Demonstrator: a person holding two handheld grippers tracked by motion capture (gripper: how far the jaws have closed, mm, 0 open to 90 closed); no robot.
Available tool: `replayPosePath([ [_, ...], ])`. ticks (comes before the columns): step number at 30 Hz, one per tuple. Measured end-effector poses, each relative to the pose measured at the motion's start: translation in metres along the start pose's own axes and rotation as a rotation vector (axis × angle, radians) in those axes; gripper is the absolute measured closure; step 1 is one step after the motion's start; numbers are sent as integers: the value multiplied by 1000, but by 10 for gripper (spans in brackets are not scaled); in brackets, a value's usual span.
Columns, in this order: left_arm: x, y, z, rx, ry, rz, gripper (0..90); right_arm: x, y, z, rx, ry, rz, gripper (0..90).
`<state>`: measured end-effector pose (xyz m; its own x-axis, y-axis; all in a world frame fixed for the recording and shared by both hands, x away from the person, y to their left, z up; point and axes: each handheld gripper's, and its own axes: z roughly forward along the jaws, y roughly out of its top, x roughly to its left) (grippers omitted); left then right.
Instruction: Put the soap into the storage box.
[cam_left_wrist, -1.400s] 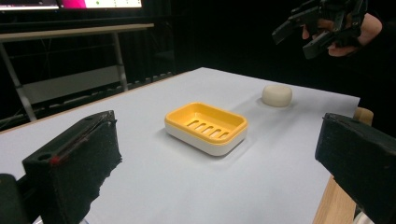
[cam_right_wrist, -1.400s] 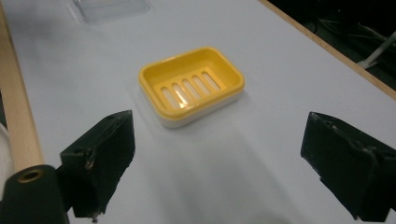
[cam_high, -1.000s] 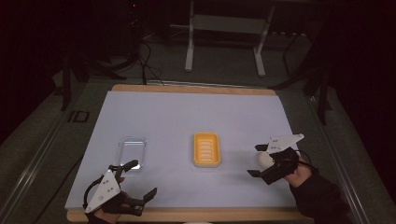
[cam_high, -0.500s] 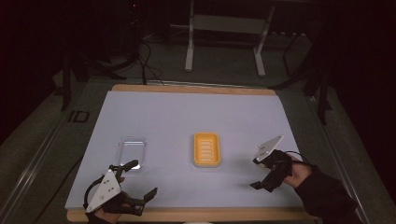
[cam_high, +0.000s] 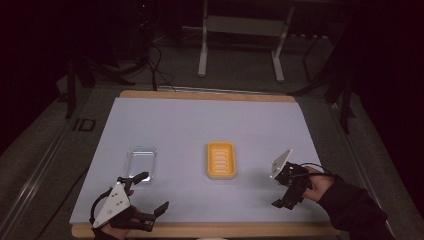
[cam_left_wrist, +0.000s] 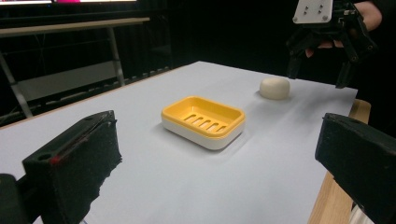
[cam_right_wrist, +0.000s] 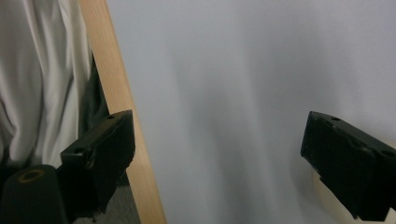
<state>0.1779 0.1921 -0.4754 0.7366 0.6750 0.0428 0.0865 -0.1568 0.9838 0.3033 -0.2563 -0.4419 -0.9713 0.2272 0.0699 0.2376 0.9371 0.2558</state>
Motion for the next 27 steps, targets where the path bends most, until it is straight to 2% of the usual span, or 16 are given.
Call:
replayPosePath([
  [3,0,0,0,0,-1,-1,0,0,0,0,57,-10,-5,98],
  [8,0,0,0,1,-1,1,0,0,0,-2,81,-29,-9,99],
  [9,0,0,0,1,-2,0,0,0,-1,-4,93,-45,-7,98],
  [13,0,0,0,3,-3,0,0,-1,-2,-4,114,-26,0,98],
  [14,0,0,0,3,-3,-2,0,-1,-3,-3,135,-21,14,99],
  [16,0,0,1,3,-3,-2,0,-1,-4,-3,143,-19,14,99],
  [18,-1,0,1,5,-4,-2,0,-2,-7,-2,177,-25,5,99],
  [23,0,0,1,8,-7,-4,0,-3,-10,-2,223,-11,26,99],
  [27,0,-1,1,11,-8,-3,0,-7,-13,-3,234,-12,35,99],
])
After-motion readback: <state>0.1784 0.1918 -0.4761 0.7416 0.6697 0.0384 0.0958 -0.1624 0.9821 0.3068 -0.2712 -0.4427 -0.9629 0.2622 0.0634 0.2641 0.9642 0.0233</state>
